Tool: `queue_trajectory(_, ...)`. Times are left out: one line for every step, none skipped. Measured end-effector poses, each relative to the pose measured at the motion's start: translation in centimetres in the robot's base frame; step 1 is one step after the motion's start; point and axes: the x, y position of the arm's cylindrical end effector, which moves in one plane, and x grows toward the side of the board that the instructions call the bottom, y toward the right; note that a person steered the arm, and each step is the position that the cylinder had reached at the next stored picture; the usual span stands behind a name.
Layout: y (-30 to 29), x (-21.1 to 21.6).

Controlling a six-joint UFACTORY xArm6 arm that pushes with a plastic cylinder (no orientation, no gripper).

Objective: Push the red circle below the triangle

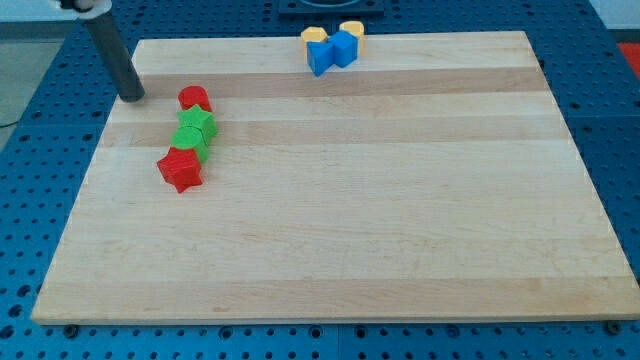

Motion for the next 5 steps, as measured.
queue_trajectory(3.8, 1.5)
queue_trajectory(8.5, 1.5)
queue_trajectory(12.6, 1.3)
queue_trajectory(17.1, 1.0)
queue_trajectory(21.8, 0.9)
